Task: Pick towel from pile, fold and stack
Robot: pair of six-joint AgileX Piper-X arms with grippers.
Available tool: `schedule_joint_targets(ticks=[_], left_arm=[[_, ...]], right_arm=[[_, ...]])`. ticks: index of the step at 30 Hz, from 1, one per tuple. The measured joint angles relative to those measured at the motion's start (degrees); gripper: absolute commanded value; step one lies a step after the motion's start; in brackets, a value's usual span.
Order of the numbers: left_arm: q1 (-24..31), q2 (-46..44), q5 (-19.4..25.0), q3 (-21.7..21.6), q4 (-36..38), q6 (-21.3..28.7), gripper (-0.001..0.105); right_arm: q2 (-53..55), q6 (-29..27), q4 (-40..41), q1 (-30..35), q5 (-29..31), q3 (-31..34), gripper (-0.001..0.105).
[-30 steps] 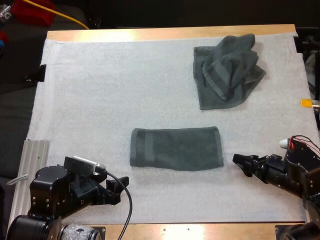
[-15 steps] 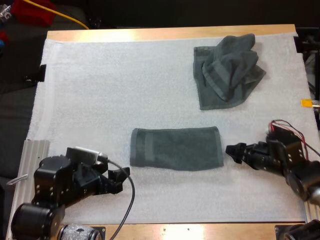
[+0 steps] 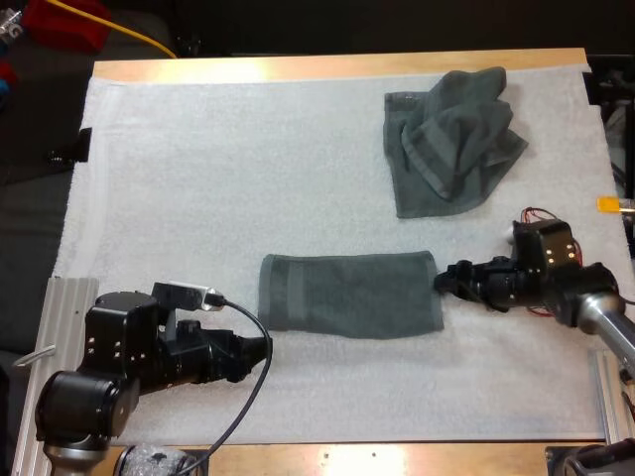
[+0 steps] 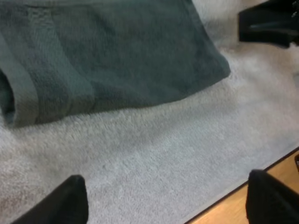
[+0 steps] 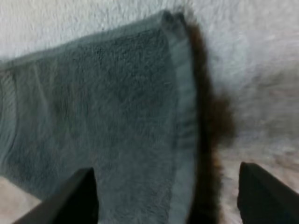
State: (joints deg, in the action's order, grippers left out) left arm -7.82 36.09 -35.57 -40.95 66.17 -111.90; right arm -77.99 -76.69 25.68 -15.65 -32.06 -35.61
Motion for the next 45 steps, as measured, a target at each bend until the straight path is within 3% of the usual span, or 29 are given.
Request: schedule_joint_targets(ticks=[3,19,26,28,34,39,45], left_arm=[[0.0,0.0,0.0,0.0,0.15,0.0,0.068],[0.0,0.0,-0.06,0.0,1.48,0.0,0.068],[0.0,0.0,-0.06,0.0,1.48,0.0,0.068],[0.0,0.0,-0.06,0.0,1.48,0.0,0.068],[0.0,0.0,-0.06,0.0,2.3,0.0,0.068],[0.0,0.0,-0.06,0.0,2.72,0.0,0.068],[0.0,0.0,-0.06,0.0,2.72,0.53,0.068]], right_arm=[[-4.25,-0.51,-2.89,0.01,-5.22,0.0,0.062],[-11.33,0.87,-5.16,-2.78,-4.78,-0.76,0.062],[-14.12,2.64,-6.94,-5.81,-8.84,-1.87,0.061],[-14.37,3.37,-7.23,-5.9,-9.15,-1.84,0.051],[-14.7,4.4,-5.66,-6.46,-8.38,-1.16,0.002],[-9.72,4.44,-3.16,-6.91,-5.0,-0.68,0.001],[0.07,-0.79,7.78,-6.98,7.56,-2.52,0.001]])
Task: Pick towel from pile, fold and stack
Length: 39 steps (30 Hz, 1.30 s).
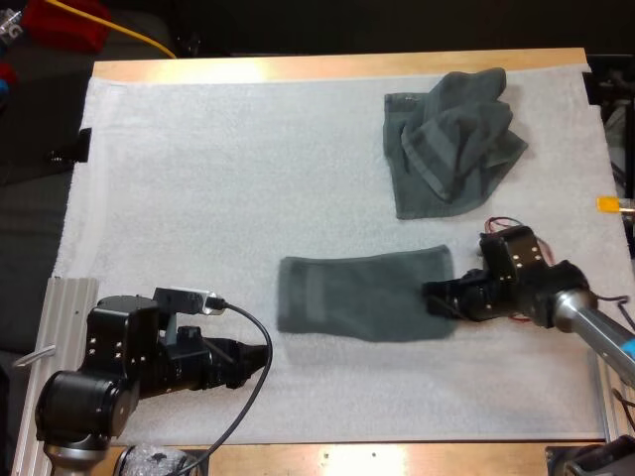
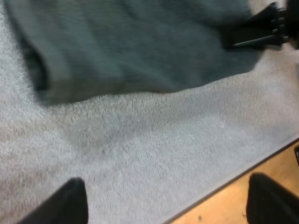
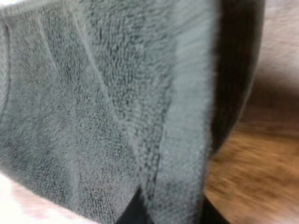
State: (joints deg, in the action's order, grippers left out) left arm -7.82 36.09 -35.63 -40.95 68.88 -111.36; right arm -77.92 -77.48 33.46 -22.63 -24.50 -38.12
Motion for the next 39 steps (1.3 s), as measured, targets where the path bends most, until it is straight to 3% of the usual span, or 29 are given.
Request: schedule_joint_targets(ticks=[12,15,18,22,28,39], left_arm=[[0.0,0.0,-1.31,0.0,0.0,0.66,0.068],[0.0,0.0,-1.67,0.0,0.0,0.66,0.068],[0.0,0.0,-1.65,0.0,0.0,0.66,0.068],[0.0,0.0,-2.61,0.0,0.0,0.66,0.068],[0.0,0.0,-3.13,0.0,0.0,0.66,0.068],[0.0,0.0,-3.8,0.0,0.0,0.77,0.068]], right_arm=[[7.7,-15.68,27.07,0.0,33.83,-10.85,0.001],[7.69,-17.35,29.36,0.0,37.86,-12.56,0.001],[7.69,-16.62,29.63,0.0,36.8,-13.62,0.001],[7.69,-13.23,28.42,-0.28,28.98,-13.89,0.001],[7.69,-7.32,23.99,-4.29,23.59,-13.89,0.001],[1.85,0.05,17.35,-12.78,21.13,-13.89,0.001]])
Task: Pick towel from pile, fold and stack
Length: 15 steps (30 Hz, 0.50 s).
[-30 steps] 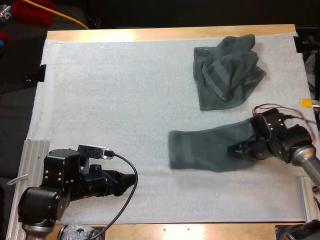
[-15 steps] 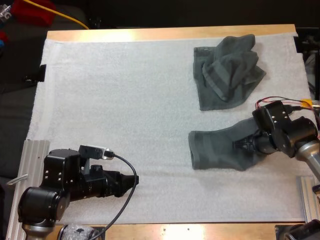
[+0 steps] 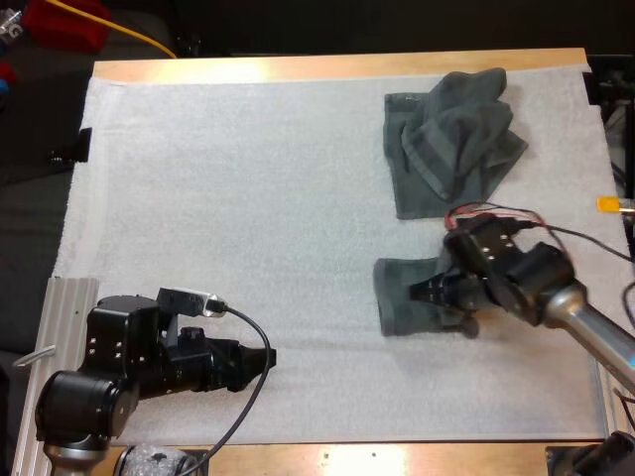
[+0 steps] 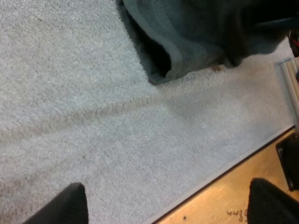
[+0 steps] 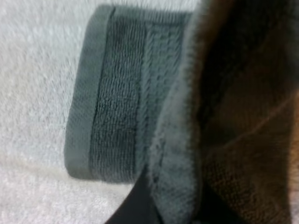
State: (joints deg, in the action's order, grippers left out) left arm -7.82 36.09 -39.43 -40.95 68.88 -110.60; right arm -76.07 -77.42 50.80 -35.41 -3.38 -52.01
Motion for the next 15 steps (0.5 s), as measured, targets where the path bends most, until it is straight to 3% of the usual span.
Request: schedule_joint_targets(ticks=[9,13,15], left_arm=[[0.0,0.0,-1.17,0.0,0.0,0.0,0.068],[0.0,0.0,-1.17,0.0,0.0,0.0,0.068],[0.0,0.0,-1.17,0.0,0.0,0.0,0.068]], right_arm=[[-6.71,3.15,-2.8,-0.12,-2.82,0.0,0.003],[-9.0,6.53,-5.17,-0.12,-4.63,0.0,0.016],[-10.18,7.46,-6.48,-0.12,-5.82,0.0,0.028]])
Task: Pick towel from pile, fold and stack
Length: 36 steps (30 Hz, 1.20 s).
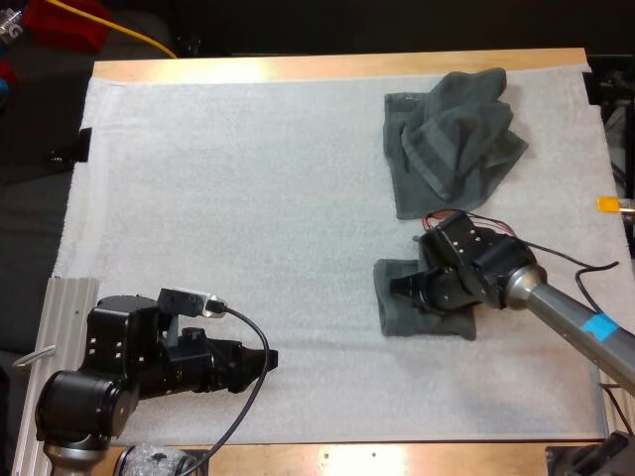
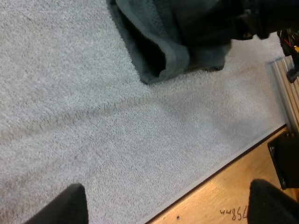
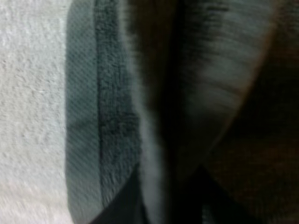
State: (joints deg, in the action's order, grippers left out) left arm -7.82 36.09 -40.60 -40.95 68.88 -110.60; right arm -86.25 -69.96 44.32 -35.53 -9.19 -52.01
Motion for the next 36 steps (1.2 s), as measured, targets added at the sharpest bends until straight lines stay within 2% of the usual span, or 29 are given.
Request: schedule_joint_targets(ticks=[6,8,19,26,36], left_arm=[[0.0,0.0,0.0,0.0,0.0,0.0,0.068],[0.0,0.0,0.0,0.0,0.0,0.0,0.068],[0.0,0.0,0.0,0.0,0.0,0.0,0.068],[0.0,0.0,0.0,0.0,-0.38,0.0,0.068],[0.0,0.0,-1.06,0.0,-0.38,0.0,0.068]], right_arm=[[-1.16,0.98,-2.13,0.0,-2.17,0.0,0.064],[-1.16,1.09,-2.3,0.0,-2.6,0.0,0.069],[-0.89,0.95,-5.8,-1.42,-10.75,0.0,0.07],[-2.02,1.5,-7.66,-5.82,-10.66,0.0,0.07],[-6.3,3.32,-8.47,-6.09,-10.66,0.0,0.07]])
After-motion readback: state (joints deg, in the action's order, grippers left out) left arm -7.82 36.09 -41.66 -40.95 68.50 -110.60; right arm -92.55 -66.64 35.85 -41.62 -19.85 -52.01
